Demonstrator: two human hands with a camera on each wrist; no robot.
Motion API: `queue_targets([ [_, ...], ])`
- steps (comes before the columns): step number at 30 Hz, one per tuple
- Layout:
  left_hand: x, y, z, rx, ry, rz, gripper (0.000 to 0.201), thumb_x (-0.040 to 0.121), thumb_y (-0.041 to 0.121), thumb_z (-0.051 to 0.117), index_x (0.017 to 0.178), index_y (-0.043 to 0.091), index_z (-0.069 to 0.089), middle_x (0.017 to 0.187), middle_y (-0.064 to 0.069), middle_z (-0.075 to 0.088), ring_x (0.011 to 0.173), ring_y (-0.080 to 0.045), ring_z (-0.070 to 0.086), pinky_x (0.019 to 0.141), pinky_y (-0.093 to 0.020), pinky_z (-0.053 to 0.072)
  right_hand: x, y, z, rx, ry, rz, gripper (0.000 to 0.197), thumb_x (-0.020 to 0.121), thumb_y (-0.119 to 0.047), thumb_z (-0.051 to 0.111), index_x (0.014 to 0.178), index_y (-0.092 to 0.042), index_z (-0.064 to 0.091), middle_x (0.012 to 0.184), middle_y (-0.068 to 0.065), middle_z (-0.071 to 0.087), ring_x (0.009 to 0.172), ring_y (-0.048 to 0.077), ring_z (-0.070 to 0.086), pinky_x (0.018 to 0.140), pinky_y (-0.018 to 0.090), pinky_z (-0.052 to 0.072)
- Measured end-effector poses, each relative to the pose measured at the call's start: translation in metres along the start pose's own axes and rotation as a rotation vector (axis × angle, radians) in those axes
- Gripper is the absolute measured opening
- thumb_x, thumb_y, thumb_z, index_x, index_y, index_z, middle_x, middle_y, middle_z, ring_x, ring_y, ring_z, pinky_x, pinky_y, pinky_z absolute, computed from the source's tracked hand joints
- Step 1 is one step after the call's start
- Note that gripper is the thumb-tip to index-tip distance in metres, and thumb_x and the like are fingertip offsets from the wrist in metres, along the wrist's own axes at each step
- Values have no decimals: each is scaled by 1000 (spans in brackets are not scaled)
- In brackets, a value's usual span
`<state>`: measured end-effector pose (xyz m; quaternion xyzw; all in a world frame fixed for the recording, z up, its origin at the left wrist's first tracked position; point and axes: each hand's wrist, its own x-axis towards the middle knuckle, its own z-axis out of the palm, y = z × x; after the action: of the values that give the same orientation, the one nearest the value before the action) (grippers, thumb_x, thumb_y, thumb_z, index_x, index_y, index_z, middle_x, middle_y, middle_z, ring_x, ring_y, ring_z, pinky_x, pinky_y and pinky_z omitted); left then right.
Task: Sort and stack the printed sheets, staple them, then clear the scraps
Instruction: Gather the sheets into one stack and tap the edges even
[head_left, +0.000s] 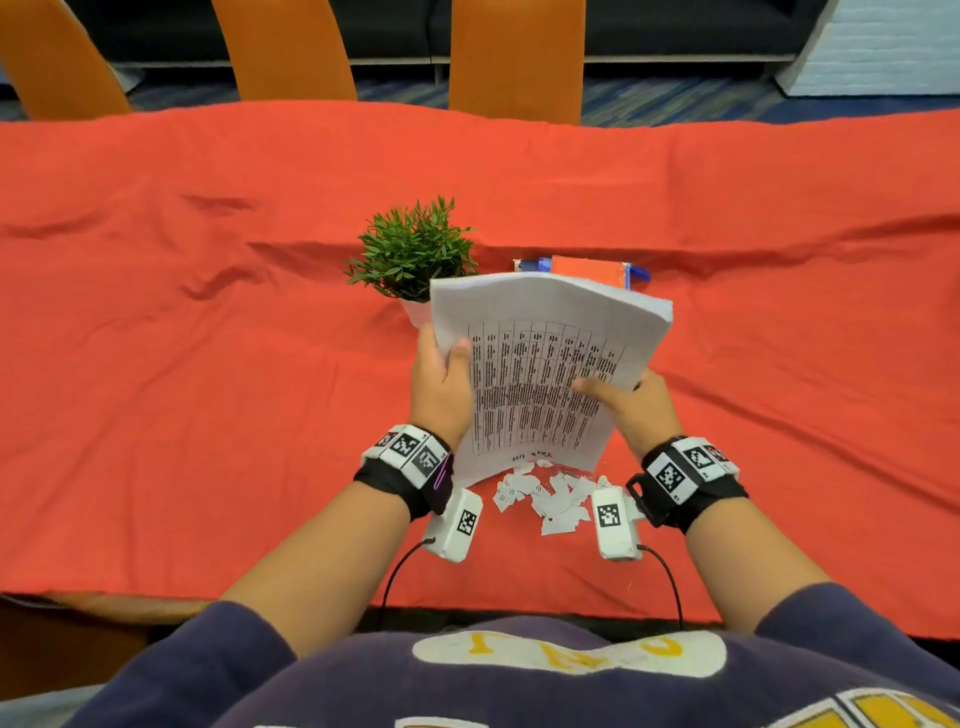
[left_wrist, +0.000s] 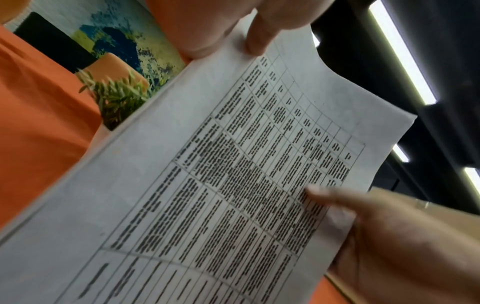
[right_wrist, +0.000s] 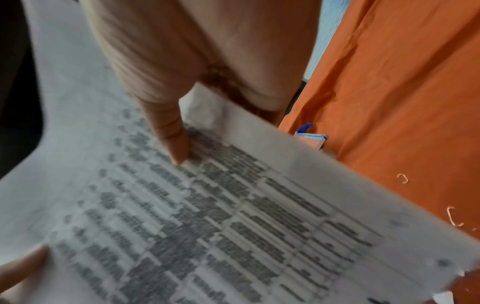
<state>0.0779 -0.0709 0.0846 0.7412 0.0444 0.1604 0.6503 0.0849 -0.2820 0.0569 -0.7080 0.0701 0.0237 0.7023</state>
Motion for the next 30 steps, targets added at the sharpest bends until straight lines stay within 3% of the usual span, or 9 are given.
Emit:
queue_targets([
  [2, 8, 13, -7, -53, 29, -12, 20, 90, 24, 45, 107, 31, 52, 105, -1, 63, 101, -23, 61, 94, -49, 48, 1, -1, -10, 9, -31, 0, 24, 76, -6, 76, 96, -17, 70, 93, -8, 74, 84, 4, 70, 71, 15, 54],
  [5, 23, 34, -20, -246, 99, -28, 25, 91, 15, 47, 110, 28, 54, 112, -9, 63, 107, -28, 60, 99, -52, 46, 1, 5, -27, -16, -34, 83, 32, 58, -36, 86, 84, -20, 74, 90, 1, 76, 84, 18, 69, 77, 33, 54],
  [8, 34, 52, -31, -387, 179, -3, 25, 95, -1, 43, 113, 14, 52, 107, -6, 64, 98, -17, 63, 90, -34, 51, 2, 14, -38, 161, 5, 168, 59, 38, -49, 91, 83, -18, 71, 88, 5, 76, 81, 23, 68, 70, 29, 56],
  [11, 36, 61, -32, -486, 237, -19, 27, 96, -7, 39, 115, 9, 50, 104, -2, 65, 90, -7, 66, 80, -22, 51, -1, 12, -31, 524, -12, 220, 32, 75, -25, 76, 102, -14, 63, 97, 4, 73, 88, 19, 67, 71, 26, 58],
  [13, 30, 61, -28, -551, 235, -52, 31, 97, -6, 37, 124, 6, 48, 112, -6, 64, 99, -11, 66, 88, -27, 52, -2, 9, -20, 648, -59, 249, 17, 94, -10, 51, 106, -16, 61, 96, 0, 74, 92, 17, 67, 75, 27, 59],
  [16, 18, 55, -22, -609, 228, -116, 34, 98, -3, 36, 128, 7, 49, 119, -8, 62, 111, -21, 60, 104, -39, 44, -3, 6, -7, 709, -146, 263, 30, 96, -5, 46, 123, -11, 57, 112, 9, 71, 104, 23, 68, 91, 39, 55],
  [20, 7, 40, -33, -672, 258, -225, 27, 92, -7, 41, 106, 10, 56, 103, -5, 67, 95, -19, 65, 91, -38, 51, 3, 3, -17, 620, -94, 249, 51, 84, -7, 60, 134, -4, 51, 125, 16, 64, 113, 29, 64, 92, 44, 54],
  [25, 14, 23, -78, -409, 114, -290, 15, 72, 14, 55, 85, 19, 59, 65, 6, 63, 57, -11, 55, 52, -22, 41, 9, 13, -52, 452, -45, 219, 40, 84, -1, 61, 123, -5, 60, 118, 12, 69, 110, 30, 65, 86, 39, 57],
  [30, 12, -7, -71, 12, -170, -340, 24, 85, 5, 64, 101, 21, 60, 95, 0, 69, 77, -14, 66, 69, -32, 52, 3, 27, -59, 234, -16, 196, 69, 55, -19, 86, 117, 2, 64, 116, 16, 69, 107, 32, 66, 86, 39, 56],
])
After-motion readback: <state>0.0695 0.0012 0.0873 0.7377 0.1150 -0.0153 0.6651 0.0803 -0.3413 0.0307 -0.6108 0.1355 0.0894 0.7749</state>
